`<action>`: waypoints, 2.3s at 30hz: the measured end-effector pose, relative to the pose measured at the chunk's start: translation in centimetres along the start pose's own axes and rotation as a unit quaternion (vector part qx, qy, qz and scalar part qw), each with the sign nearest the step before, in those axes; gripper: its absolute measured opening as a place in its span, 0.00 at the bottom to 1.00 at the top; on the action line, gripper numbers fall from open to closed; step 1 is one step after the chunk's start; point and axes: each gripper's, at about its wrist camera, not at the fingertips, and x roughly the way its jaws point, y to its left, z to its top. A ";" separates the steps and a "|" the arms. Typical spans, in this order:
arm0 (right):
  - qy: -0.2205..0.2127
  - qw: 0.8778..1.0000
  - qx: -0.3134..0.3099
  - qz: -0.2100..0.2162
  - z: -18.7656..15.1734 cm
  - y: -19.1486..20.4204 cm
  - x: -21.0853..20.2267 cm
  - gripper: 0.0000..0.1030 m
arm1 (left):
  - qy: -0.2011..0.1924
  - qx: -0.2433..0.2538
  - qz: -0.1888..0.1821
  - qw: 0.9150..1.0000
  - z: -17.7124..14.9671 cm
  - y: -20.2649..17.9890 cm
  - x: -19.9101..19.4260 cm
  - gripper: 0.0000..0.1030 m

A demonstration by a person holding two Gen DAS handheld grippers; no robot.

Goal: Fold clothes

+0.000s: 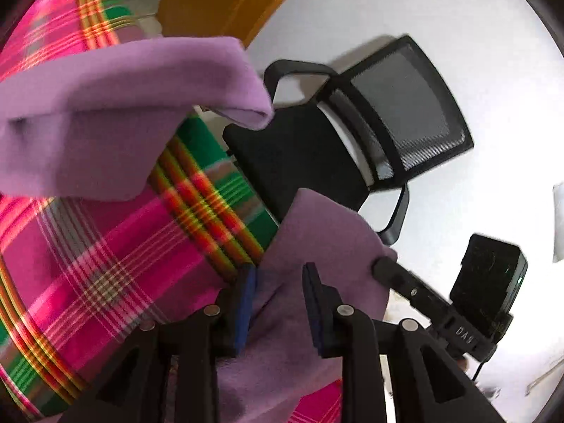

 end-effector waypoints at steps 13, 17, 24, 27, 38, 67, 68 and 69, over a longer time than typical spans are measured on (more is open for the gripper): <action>-0.002 1.000 0.003 0.004 -1.1 -0.2 -0.4 0.08 | -0.020 0.079 0.087 0.993 0.1 -3.7 -0.1 0.04; -0.011 1.000 0.002 0.003 -1.0 -0.2 -1.0 0.08 | -0.036 0.090 0.084 0.992 0.5 -4.5 -0.3 0.05; -0.021 1.000 -0.002 -0.007 -0.9 -0.6 -1.5 0.08 | -0.064 0.109 0.079 0.989 1.2 -6.0 -0.6 0.05; -0.023 1.000 -0.005 -0.019 -0.8 -0.9 -1.3 0.08 | -0.072 0.116 0.077 0.988 1.5 -6.4 -0.6 0.05; 0.009 0.998 0.015 -0.056 -1.3 -3.1 0.7 0.08 | -0.038 0.023 0.030 0.999 2.5 -2.7 2.4 0.06; -0.033 0.981 -0.187 -0.029 3.6 14.2 -2.4 0.34 | -0.247 -0.129 0.147 0.949 -16.7 8.7 -31.4 0.07; -0.034 0.977 -0.208 -0.028 3.9 15.7 -2.4 0.34 | -0.255 -0.138 0.157 0.944 -17.6 9.4 -32.7 0.07; -0.034 0.973 -0.225 -0.026 4.1 17.0 -2.4 0.34 | -0.260 -0.146 0.168 0.940 -18.4 10.0 -33.9 0.07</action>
